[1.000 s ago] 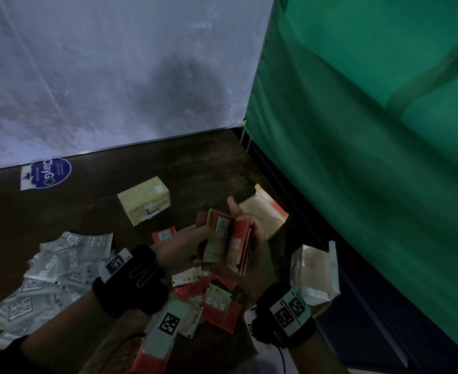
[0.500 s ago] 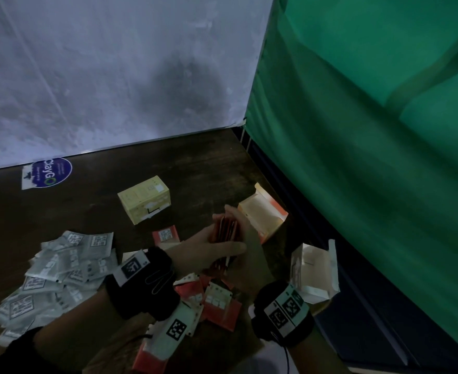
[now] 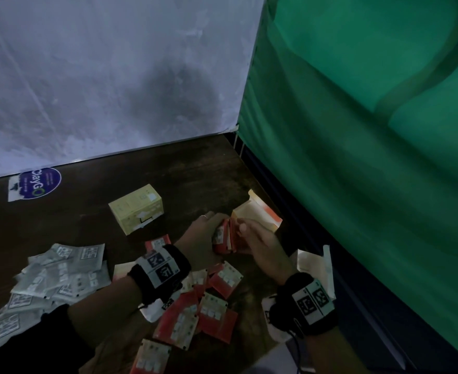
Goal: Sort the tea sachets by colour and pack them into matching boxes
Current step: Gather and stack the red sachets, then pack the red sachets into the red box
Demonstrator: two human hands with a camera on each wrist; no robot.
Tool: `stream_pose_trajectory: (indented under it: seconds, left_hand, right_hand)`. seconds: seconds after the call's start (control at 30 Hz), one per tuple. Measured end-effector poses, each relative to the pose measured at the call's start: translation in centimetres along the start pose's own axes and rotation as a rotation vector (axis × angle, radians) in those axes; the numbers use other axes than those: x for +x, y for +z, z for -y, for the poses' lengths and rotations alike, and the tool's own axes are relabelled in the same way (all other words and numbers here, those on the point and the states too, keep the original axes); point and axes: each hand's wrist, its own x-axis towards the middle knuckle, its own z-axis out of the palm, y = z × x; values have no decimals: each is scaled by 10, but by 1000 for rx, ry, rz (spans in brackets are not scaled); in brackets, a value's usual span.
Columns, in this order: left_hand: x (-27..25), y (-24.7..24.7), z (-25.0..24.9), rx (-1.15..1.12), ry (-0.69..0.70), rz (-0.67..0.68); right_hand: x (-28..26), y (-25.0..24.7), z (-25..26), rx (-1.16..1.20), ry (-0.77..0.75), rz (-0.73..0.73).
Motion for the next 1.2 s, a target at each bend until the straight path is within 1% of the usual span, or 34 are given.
stream_pose_trajectory:
  seconds: [0.03, 0.07, 0.13, 0.2, 0.27, 0.3, 0.37, 0.43, 0.47, 0.5, 0.57, 0.6, 0.63, 0.7, 0.77, 0.8, 0.87, 0.9, 0.97, 1.03, 1.07, 1.1, 1.2]
  left_hand:
    - [3, 3, -2, 44, 0, 14]
    - [8, 8, -3, 80, -2, 40]
    - [17, 14, -8, 111, -27, 116]
    - [28, 17, -13, 51, -98, 212]
    - [42, 19, -9, -13, -135, 243]
    - [50, 20, -5, -30, -140, 238]
    - [67, 22, 5, -22, -124, 219]
    - [86, 22, 14, 5, -138, 198]
    - [97, 21, 19, 35, -151, 182]
    - [107, 20, 23, 78, -162, 176]
    - [126, 19, 28, 132, -188, 210]
    - [132, 19, 28, 126, -211, 242]
    - [138, 19, 28, 121, -228, 274]
    - [145, 22, 27, 136, -217, 346]
    - [149, 24, 26, 165, -142, 383]
    - [151, 24, 27, 208, -91, 389]
    - [151, 27, 29, 273, -18, 381]
    - [151, 29, 32, 274, 1, 374]
    - [148, 34, 37, 228, -2, 333]
    - [145, 40, 42, 205, -23, 261]
    - [143, 43, 44, 218, -42, 246]
    - [140, 46, 45, 233, -55, 242]
    - [133, 56, 45, 203, -94, 235]
  right_hand:
    - [1, 2, 0, 53, 25, 30]
    - [2, 7, 2, 65, 44, 27]
    - [9, 19, -4, 24, 69, -15]
    - [16, 24, -17, 53, 135, -79]
    - [24, 21, -27, 143, 202, -135]
    - [27, 17, -29, 156, 218, -174]
    - [35, 8, -33, 49, 185, -308]
    - [45, -1, -42, -122, 86, -475]
    - [50, -5, -46, -236, 41, -516]
    - [54, -8, -49, -377, 3, -524]
    - [60, -13, -57, -642, -45, -438]
    - [61, -15, -58, -723, -45, -386]
    - [62, -16, -59, -755, -41, -352]
    - [63, -19, -58, -760, -67, -329]
    - [65, -21, -58, -719, -99, -320]
    - [67, -24, -56, -707, -89, -305]
    - [73, -27, -52, -720, -21, -265]
    - [76, -28, -49, -738, 38, -249]
    - [84, -29, -46, -760, 160, -259]
    - [91, -30, -36, -757, 290, -208]
    - [94, -30, -30, -754, 346, -174]
    - [96, -30, -25, -752, 375, -136]
    - [104, -25, -21, -785, 375, -17]
